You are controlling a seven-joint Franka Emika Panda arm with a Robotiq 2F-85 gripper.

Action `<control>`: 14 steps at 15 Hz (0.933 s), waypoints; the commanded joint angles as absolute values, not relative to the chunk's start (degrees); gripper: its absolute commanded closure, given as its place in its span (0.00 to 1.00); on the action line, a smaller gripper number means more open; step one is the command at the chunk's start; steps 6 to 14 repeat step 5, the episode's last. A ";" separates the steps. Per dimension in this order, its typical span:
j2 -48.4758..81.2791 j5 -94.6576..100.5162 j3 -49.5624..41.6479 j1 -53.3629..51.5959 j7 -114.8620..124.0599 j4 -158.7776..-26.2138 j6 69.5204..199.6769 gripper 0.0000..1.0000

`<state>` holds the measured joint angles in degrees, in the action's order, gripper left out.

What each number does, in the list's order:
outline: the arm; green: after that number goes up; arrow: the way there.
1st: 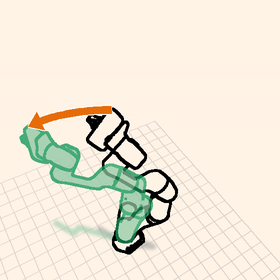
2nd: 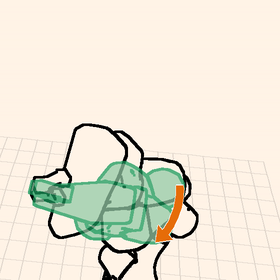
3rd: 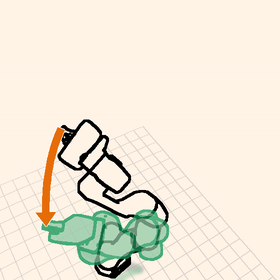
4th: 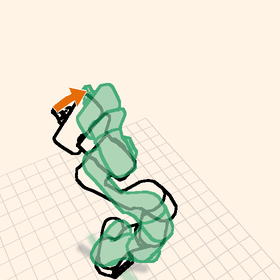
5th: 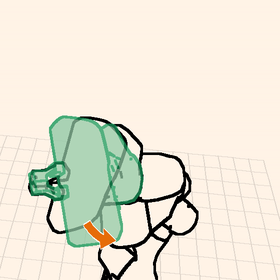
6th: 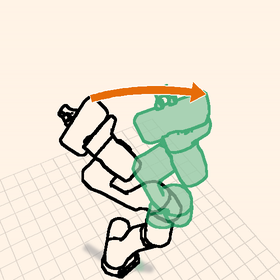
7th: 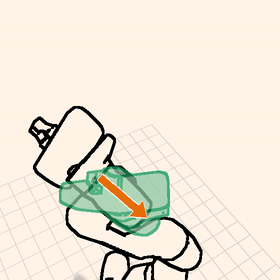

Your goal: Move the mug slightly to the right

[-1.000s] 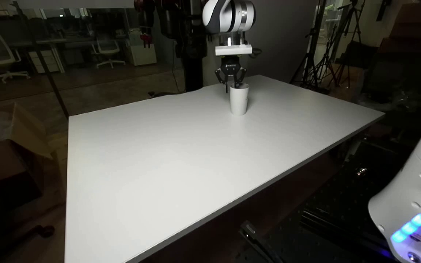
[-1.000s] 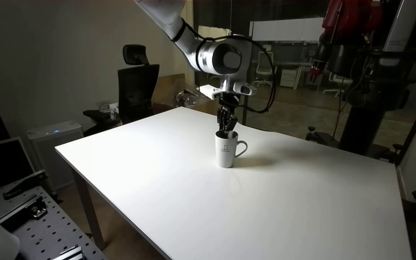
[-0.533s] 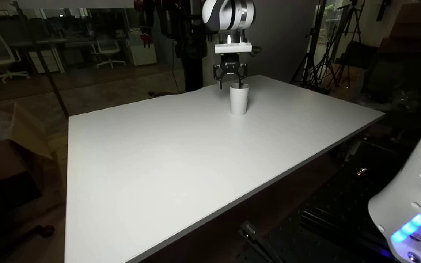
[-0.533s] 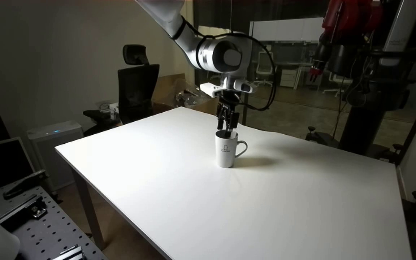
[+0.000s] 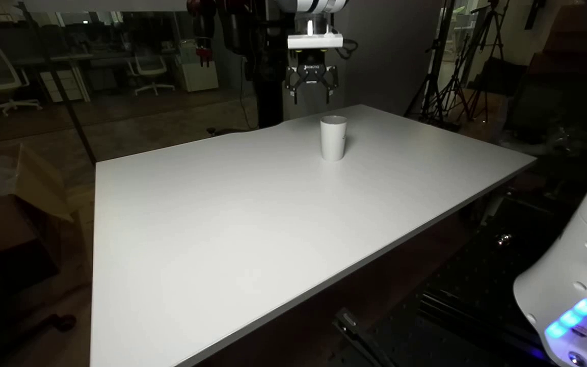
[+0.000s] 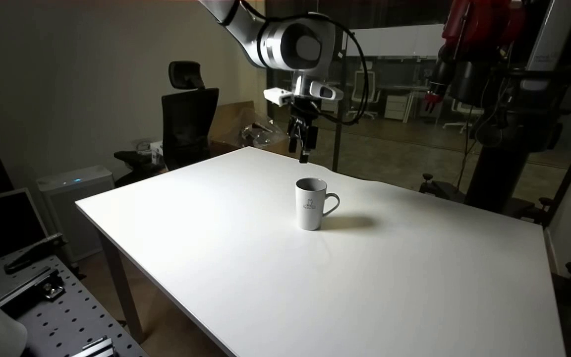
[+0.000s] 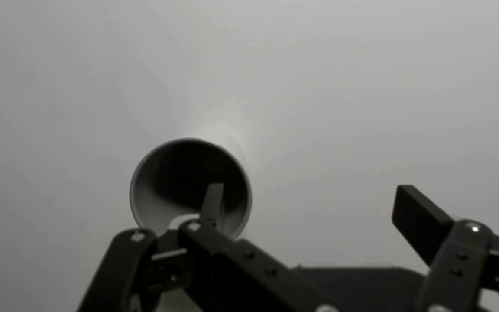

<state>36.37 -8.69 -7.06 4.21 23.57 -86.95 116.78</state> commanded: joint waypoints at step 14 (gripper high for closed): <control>35.06 -8.84 -6.98 4.06 23.63 -88.22 116.16 0.00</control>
